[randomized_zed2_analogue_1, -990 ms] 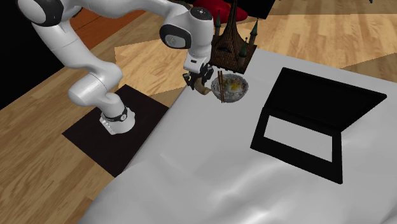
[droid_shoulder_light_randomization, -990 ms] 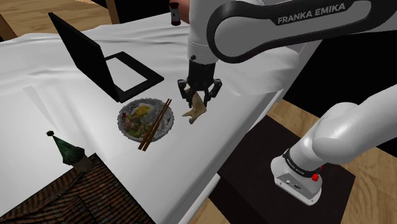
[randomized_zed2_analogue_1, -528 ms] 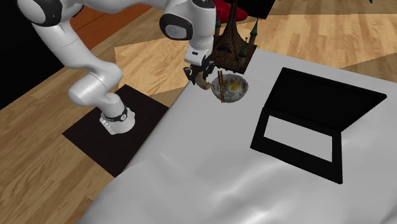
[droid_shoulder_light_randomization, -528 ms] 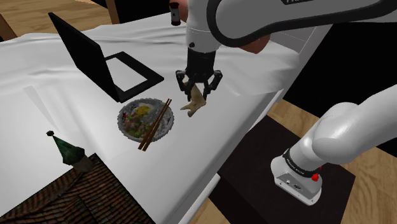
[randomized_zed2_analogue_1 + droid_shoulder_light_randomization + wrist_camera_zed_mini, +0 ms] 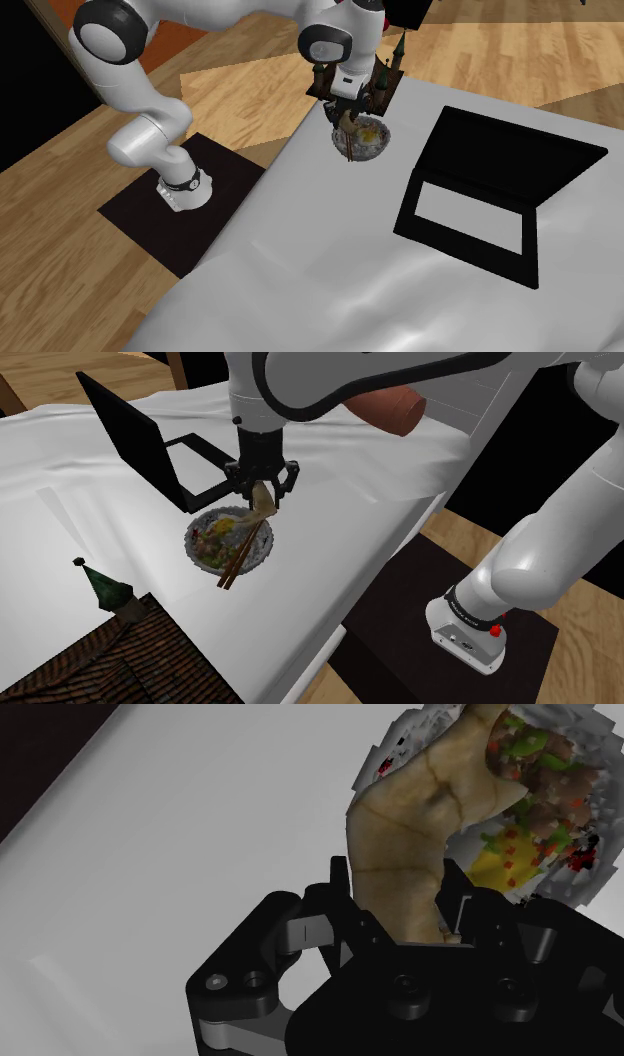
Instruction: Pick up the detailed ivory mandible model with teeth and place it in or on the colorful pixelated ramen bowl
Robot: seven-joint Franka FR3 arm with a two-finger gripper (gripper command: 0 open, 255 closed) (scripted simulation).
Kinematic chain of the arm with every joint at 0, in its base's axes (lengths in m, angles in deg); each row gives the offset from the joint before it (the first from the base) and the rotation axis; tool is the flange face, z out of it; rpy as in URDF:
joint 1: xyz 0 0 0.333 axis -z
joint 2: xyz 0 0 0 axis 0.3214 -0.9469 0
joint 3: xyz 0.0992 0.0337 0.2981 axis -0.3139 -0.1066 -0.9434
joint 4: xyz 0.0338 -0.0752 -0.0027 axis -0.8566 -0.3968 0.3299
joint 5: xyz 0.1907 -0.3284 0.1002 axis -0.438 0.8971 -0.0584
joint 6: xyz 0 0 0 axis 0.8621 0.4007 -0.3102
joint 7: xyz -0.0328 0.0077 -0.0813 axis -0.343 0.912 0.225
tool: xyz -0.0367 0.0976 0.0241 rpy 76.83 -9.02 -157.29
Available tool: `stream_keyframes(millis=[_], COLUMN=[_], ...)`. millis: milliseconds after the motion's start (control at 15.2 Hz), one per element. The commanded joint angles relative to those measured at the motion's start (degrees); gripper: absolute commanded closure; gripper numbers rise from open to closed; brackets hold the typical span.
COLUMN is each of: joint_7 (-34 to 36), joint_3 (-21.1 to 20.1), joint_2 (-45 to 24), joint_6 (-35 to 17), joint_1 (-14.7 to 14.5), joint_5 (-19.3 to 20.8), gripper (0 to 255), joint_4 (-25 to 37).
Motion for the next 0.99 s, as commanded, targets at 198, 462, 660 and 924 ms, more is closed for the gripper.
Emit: stream_keyframes(millis=[198, 462, 660, 924], joint_7=[0.66, 0.77, 0.92, 0.92], joint_3=[-0.10, -0.11, -0.09, -0.09], joint_2=[-2.34, -3.18, -4.00, -4.00], joint_6=[-3.18, -6.14, -8.46, -8.46], joint_1=[-0.28, -0.40, -0.51, -0.51], joint_5=[1.22, 1.63, 2.05, 2.05], gripper=[255, 255, 255, 255], joint_4=[-1.09, -3.31, -4.93, -4.93])
